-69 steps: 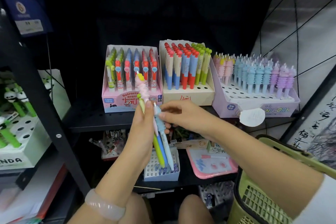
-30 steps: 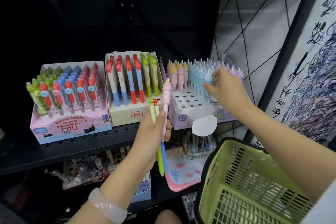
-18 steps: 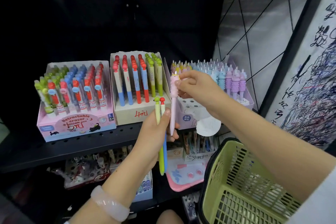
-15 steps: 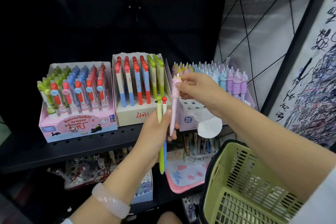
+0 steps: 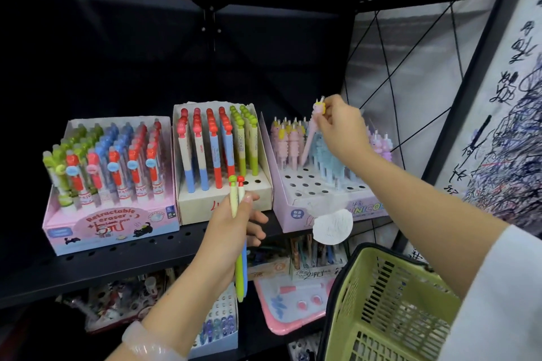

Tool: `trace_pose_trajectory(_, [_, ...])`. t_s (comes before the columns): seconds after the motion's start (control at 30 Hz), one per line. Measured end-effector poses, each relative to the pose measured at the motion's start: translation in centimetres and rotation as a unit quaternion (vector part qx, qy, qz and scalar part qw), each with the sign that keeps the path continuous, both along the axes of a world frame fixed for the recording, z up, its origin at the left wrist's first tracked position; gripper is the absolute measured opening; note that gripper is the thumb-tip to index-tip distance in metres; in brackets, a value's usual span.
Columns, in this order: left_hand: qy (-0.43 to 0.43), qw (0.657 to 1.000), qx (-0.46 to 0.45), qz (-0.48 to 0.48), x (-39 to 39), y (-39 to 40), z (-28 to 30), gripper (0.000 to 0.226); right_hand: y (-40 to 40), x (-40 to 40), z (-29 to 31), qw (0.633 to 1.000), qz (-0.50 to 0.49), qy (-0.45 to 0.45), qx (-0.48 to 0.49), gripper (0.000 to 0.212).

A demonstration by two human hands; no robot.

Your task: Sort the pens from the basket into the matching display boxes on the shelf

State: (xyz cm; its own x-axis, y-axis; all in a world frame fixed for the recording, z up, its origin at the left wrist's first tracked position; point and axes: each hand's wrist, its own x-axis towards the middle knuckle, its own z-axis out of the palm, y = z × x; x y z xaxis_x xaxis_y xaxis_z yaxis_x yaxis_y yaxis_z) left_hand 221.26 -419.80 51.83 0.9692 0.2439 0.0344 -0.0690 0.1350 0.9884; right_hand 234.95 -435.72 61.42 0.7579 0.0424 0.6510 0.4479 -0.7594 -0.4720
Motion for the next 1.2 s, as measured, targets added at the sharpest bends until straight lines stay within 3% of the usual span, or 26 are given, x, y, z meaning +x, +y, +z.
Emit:
trace_pose_trajectory(0.13, [-0.01, 1.0, 0.004, 0.004, 0.1, 0.3, -0.2, 0.021, -0.6, 0.9, -0.5, 1.0, -0.007, 0.006, 0.028, 0.023])
trace_pose_trajectory(0.4, [-0.02, 1.0, 0.003, -0.012, 0.4, 0.0, -0.1, 0.02, -1.1, 1.2, -0.4, 1.0, -0.014, -0.002, -0.016, 0.026])
trace_pose_trajectory(0.77, [-0.008, 1.0, -0.006, -0.021, 0.8, 0.0, -1.2, 0.02, -0.4, 2.0, 0.3, 0.987, -0.049, 0.069, -0.136, 0.027])
trace_pose_trajectory(0.97, [-0.011, 1.0, -0.005, -0.022, 0.7, -0.2, -1.4, 0.02, 0.0, 1.7, -0.2, 0.996, 0.0, 0.078, -0.053, 0.026])
trace_pose_trajectory(1.2, [-0.001, 1.0, -0.008, -0.021, 0.8, -0.3, -1.6, 0.02, 0.3, 2.2, 0.6, 0.973, -0.052, 0.051, -0.221, 0.018])
